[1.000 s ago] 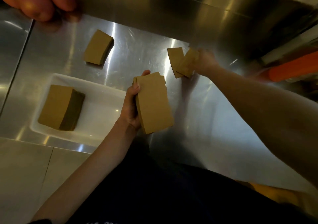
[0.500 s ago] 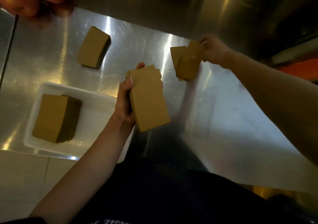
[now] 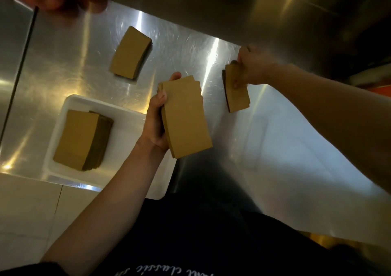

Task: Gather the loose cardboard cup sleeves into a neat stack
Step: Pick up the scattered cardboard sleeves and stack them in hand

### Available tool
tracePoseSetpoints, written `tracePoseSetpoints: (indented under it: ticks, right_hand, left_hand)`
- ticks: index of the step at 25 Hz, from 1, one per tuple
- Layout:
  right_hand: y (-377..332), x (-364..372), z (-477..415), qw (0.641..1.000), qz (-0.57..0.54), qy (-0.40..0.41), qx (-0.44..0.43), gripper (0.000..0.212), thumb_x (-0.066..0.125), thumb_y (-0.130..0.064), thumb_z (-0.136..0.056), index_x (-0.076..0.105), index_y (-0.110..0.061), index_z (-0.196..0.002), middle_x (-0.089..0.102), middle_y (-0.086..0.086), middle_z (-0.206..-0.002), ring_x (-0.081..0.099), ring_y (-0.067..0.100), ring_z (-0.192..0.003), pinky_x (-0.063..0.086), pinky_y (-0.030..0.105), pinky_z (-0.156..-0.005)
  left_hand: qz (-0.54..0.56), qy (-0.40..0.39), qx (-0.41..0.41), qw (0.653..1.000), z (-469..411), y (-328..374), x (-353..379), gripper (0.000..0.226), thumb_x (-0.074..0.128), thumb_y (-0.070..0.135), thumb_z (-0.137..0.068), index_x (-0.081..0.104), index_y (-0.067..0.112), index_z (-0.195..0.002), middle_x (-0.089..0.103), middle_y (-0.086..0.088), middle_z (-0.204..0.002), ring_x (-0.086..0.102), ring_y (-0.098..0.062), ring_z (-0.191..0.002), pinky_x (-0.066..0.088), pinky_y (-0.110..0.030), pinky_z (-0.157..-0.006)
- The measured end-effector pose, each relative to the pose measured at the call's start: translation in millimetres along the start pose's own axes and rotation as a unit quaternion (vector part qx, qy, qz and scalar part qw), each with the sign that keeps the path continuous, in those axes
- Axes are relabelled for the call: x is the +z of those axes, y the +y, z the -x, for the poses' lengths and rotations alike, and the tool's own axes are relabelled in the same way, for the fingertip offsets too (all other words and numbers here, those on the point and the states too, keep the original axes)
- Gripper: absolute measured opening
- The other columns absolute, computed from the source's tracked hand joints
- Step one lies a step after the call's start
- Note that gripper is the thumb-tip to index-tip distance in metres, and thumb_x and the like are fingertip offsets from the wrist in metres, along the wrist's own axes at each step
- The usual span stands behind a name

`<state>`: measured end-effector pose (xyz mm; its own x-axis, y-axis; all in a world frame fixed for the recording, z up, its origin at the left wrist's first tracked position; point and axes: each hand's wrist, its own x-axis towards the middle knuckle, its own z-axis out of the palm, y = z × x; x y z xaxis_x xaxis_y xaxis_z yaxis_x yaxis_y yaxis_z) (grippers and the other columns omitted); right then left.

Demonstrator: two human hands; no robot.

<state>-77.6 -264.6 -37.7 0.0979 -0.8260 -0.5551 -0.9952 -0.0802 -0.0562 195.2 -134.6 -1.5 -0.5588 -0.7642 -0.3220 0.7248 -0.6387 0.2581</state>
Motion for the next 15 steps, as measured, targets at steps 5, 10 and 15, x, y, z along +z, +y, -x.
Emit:
tracePoseSetpoints:
  ticks: [5, 10, 15]
  right_hand:
    - [-7.3, -14.0, 40.4, 0.951, -0.303, -0.028, 0.051, 0.048, 0.073, -0.016, -0.083, 0.045, -0.018, -0.122, 0.048, 0.008, -0.119, 0.052, 0.024, -0.104, 0.048, 0.031, -0.075]
    - [-31.8, -58.0, 134.2, 0.792, -0.604, -0.073, 0.037, 0.041, 0.063, -0.005, -0.087, 0.05, -0.027, -0.12, 0.048, 0.004, -0.126, 0.055, 0.027, -0.112, 0.058, 0.031, -0.074]
    - [-90.1, -72.9, 204.7, 0.745, -0.656, -0.102, -0.054, 0.035, 0.06, -0.001, -0.087, 0.052, -0.021, -0.115, 0.051, 0.007, -0.121, 0.059, 0.024, -0.109, 0.057, 0.032, -0.079]
  left_hand:
    - [-0.019, 0.003, 0.001, 1.0, 7.0, 2.7, -0.2, 0.065, 0.091, 0.041, -0.059, 0.061, 0.033, -0.116, 0.05, -0.01, -0.126, 0.061, -0.024, -0.1, 0.058, -0.041, -0.078]
    - [-0.033, 0.011, 0.005, 0.999, 22.6, 4.2, -5.7, 0.067, 0.092, 0.041, -0.057, 0.061, 0.033, -0.116, 0.05, -0.01, -0.127, 0.059, -0.025, -0.101, 0.059, -0.041, -0.078]
    - [-0.073, 0.026, 0.022, 0.997, 41.6, 4.0, -7.8, 0.071, 0.09, 0.044, -0.059, 0.06, 0.031, -0.121, 0.064, -0.007, -0.124, 0.065, -0.026, -0.105, 0.057, -0.045, -0.083]
